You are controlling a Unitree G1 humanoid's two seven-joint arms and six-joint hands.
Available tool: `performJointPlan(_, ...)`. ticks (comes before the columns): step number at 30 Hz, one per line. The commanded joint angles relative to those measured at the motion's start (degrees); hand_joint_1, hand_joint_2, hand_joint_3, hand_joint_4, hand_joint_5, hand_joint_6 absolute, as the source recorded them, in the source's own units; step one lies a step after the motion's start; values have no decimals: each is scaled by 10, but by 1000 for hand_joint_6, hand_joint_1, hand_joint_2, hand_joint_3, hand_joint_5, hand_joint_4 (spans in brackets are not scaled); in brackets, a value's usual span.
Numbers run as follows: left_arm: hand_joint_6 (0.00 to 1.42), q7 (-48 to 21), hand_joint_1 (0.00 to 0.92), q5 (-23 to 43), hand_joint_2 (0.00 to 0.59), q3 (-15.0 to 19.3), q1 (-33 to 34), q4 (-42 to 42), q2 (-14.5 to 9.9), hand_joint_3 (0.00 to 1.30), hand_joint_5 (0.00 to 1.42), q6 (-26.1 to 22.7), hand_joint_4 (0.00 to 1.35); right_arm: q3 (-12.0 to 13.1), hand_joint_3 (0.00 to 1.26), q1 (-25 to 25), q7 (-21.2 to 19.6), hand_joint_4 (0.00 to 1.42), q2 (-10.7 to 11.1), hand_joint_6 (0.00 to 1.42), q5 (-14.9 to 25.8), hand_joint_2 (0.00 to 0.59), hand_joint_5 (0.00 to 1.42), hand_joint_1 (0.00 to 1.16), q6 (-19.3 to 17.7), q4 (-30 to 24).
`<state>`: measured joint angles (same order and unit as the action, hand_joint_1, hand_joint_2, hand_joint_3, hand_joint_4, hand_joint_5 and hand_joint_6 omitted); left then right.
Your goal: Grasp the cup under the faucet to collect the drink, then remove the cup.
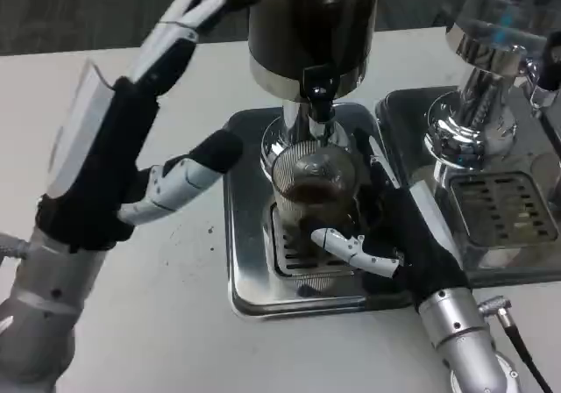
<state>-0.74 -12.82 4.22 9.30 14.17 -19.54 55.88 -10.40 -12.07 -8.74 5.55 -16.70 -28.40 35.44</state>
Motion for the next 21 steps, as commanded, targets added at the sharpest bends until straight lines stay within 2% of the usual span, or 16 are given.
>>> performJointPlan(1, 106, 37, 0, -34, 196, 49, -44, 5, -10, 122, 153, -8, 0, 7, 0, -2, -1, 0, -2, 132, 6, 175, 0, 704, -5, 2)
performJointPlan(5, 94, 76, 0, -82, 200, 77, -77, 32, -17, 106, 143, -16, 0, 8, 0, -6, 0, 0, -5, 131, 5, 166, 0, 729, -4, 6)
performJointPlan(9, 72, 101, 0, -107, 208, 82, -100, 67, -28, 97, 131, -32, 0, 9, 0, -11, 2, 0, -7, 131, 6, 163, 0, 734, -5, 12)
performJointPlan(14, 33, 110, 0, -125, 202, 62, -107, 114, -37, 96, 106, -62, 0, 9, 0, -20, -5, 0, -6, 131, 1, 150, 0, 745, -7, 24)
performJointPlan(21, 27, 121, 0, -146, 202, 16, -106, 153, -46, 96, 105, -68, 0, 16, 0, -42, -9, 0, -13, 131, 8, 144, 0, 750, -11, 62)
